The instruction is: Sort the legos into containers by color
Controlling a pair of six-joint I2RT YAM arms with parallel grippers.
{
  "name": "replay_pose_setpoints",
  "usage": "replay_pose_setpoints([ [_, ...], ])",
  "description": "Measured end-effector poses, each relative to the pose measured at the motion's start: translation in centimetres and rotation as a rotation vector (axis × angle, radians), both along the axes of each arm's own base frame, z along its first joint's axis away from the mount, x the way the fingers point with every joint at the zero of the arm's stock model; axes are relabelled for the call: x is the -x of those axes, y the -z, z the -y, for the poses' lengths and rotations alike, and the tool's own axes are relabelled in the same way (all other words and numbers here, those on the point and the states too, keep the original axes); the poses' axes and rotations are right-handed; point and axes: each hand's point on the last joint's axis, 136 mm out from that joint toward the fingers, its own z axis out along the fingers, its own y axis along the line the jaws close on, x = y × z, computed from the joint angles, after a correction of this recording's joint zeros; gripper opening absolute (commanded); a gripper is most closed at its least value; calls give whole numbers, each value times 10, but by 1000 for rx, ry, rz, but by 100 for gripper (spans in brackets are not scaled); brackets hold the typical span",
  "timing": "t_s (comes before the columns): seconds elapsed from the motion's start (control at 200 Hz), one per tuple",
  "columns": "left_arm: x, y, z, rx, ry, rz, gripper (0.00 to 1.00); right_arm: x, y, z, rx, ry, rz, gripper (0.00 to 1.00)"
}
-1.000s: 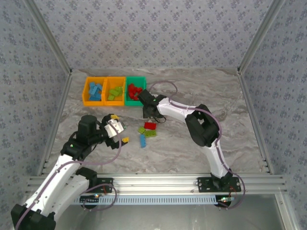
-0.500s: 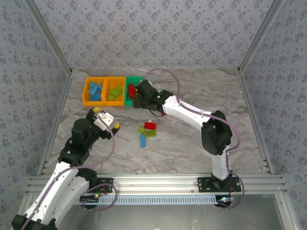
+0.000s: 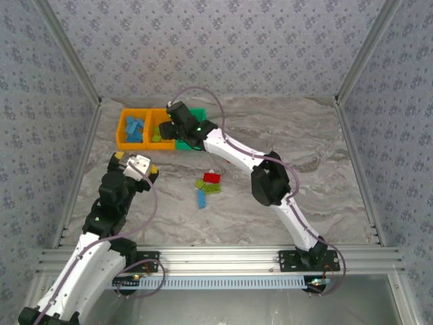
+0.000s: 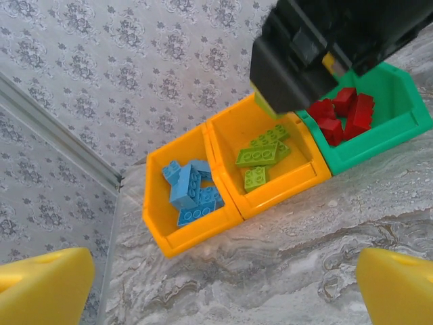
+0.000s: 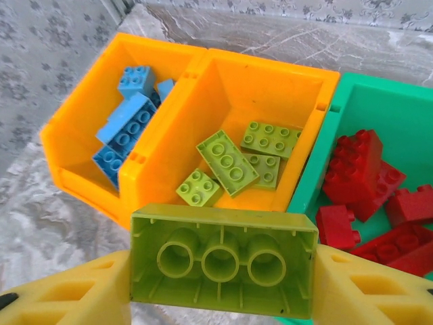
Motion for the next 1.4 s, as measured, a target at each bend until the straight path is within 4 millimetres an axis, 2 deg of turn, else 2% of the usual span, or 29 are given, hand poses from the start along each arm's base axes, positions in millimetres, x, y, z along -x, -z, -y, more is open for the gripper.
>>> replay_pose_setpoints([
  [0.085,0,0,0,1,0,1,99,-9,11,-4,20,-15,7,63],
  [0.155,0,0,0,1,1,2,99,-17,13,-9,21,-25,17,64],
  [0.265,0,-1,0,1,1,2,99,-33,5,-16,-5,-33,46,69],
  [0.355,0,-1,0,0,1,2,99,-41,-2,-19,-35,-38,65,81],
  [0.43,0,-1,0,0,1,2,99,-46,-8,-18,-47,-36,89,83],
  [0.615,0,-1,0,-3,2,2,99,-42,14,1,40,-31,19,84],
  [0.84,0,-1,0,-3,3,2,99,-23,38,29,235,-78,-58,88],
  [0.949,0,0,1,-2,9,1,99,-8,29,49,333,-121,-85,92],
  [1.114,0,3,8,4,44,-13,99,18,-19,91,429,-211,-106,95],
  [1.229,1,11,16,7,87,-45,99,40,-47,136,491,-249,-171,100],
  [1.329,2,17,22,9,122,-72,99,62,-49,182,562,-246,-254,100],
  [1.399,5,23,31,14,170,-102,99,74,-41,212,593,-221,-325,100],
])
